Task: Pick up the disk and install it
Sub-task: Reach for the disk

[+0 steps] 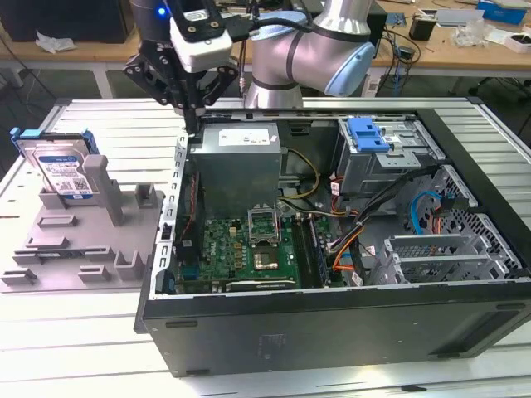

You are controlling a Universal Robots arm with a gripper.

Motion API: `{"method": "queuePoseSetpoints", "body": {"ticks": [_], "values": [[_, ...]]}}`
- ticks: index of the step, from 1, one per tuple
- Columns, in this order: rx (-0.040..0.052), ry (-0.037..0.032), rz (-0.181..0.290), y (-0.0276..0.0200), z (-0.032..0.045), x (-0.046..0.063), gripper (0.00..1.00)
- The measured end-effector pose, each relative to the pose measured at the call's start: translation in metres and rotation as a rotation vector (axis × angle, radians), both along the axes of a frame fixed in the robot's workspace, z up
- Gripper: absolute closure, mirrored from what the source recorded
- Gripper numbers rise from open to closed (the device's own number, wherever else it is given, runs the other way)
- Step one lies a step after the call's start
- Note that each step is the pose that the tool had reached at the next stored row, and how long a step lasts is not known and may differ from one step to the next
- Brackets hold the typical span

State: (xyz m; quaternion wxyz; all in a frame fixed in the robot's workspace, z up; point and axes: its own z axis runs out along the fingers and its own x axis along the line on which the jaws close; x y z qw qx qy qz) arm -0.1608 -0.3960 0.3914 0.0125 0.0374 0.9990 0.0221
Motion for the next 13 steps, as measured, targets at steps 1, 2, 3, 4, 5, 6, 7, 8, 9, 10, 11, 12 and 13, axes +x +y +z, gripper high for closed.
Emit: {"method": "queuePoseSetpoints", "body": {"ticks": [1, 2, 3, 4, 5, 6, 7, 8, 9, 10, 11, 12, 13], "values": [[-0.0002, 0.0002, 0.000, 0.0009, 0.0000, -0.003, 0.89], [-0.0003, 0.0003, 0.000, 0.0020, -0.0002, -0.005, 0.89], [-0.0003, 0.0003, 0.000, 0.0031, -0.0004, -0.008, 0.89], [-0.0001, 0.0001, 0.000, 0.0051, -0.0009, -0.014, 0.89], [-0.0001, 0.0000, 0.000, 0.0062, -0.0012, -0.017, 0.89], [-0.0002, 0.0000, 0.000, 0.0081, -0.0016, -0.024, 0.89], [-0.0004, 0.0001, 0.000, 0.0108, -0.0021, -0.033, 0.89], [-0.0005, 0.0001, 0.000, 0.0125, -0.0025, -0.039, 0.89], [-0.0005, 0.0001, 0.000, 0.0135, -0.0028, -0.043, 0.89], [-0.0005, 0.0001, 0.000, 0.0146, -0.0030, -0.047, 0.89], [-0.0004, 0.0000, 0.000, 0.0164, -0.0033, -0.052, 0.89], [-0.0005, 0.0000, 0.000, 0.0179, -0.0036, -0.056, 0.89], [-0.0006, 0.0001, 0.000, 0.0195, -0.0037, -0.060, 0.89]]}}
